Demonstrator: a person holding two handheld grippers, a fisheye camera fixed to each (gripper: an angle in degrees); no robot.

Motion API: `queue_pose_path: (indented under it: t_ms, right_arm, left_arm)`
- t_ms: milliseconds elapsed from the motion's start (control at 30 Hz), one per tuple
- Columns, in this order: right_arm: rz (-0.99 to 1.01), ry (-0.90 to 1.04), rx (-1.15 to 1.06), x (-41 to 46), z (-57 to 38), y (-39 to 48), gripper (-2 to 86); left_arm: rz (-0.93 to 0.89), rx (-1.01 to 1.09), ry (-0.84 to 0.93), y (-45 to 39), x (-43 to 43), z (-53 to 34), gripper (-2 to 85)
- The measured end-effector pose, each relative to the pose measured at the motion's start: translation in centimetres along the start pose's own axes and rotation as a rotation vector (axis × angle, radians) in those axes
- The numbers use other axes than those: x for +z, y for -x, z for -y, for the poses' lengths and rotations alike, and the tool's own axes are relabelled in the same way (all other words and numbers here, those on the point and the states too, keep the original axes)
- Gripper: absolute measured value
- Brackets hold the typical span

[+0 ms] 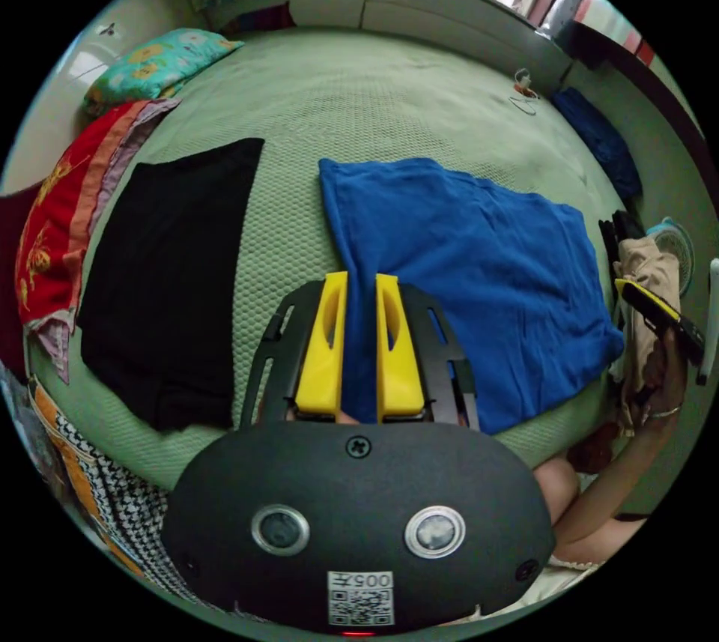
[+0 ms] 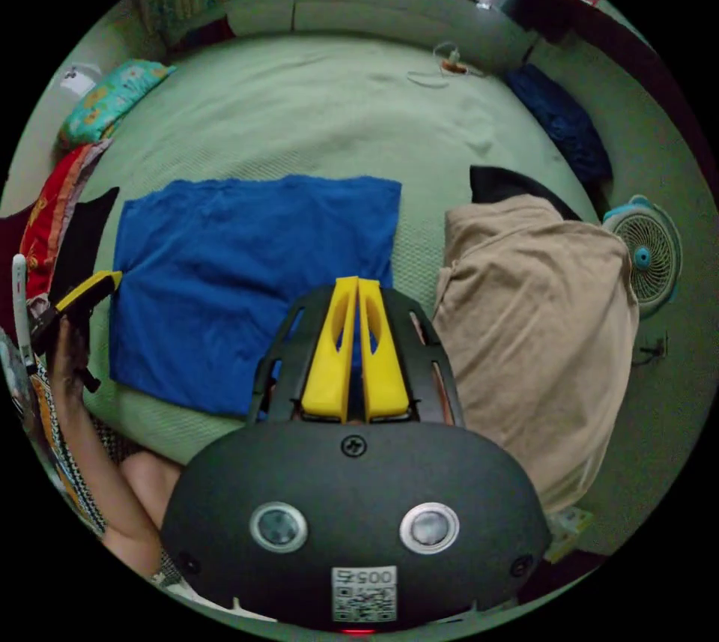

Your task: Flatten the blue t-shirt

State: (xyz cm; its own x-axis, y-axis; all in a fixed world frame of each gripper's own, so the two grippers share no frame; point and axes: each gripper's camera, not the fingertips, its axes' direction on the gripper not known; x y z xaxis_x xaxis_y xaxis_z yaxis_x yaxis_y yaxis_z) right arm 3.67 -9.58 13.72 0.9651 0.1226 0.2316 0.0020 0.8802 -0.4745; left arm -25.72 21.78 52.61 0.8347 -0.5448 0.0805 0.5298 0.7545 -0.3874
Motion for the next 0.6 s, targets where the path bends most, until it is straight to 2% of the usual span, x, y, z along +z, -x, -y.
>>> queue_pose_path:
  t_ms: [133, 233, 367, 600]
  right_arm:
    - [0.106, -0.071, -0.021, 1.0, -0.2, 1.1, 0.8]
    - [0.187, -0.015, 0.019, 2.9, -0.1, 1.2, 5.7]
    - [0.305, -0.022, -0.028, 3.1, -0.4, 1.6, 8.4]
    - [0.278, -0.015, -0.071, 3.8, -0.9, 1.4, 7.4]
  left_arm:
    - [0.034, -0.128, -0.088, 2.8, -1.4, -0.8, 10.7]
    - [-0.107, -0.106, -0.109, 3.4, -0.7, -0.3, 11.7]
    - [-0.129, -0.071, -0.112, 2.8, 0.7, 0.5, 12.3]
    - [-0.132, -0.078, -0.123, 2.0, 1.4, 0.7, 6.5]
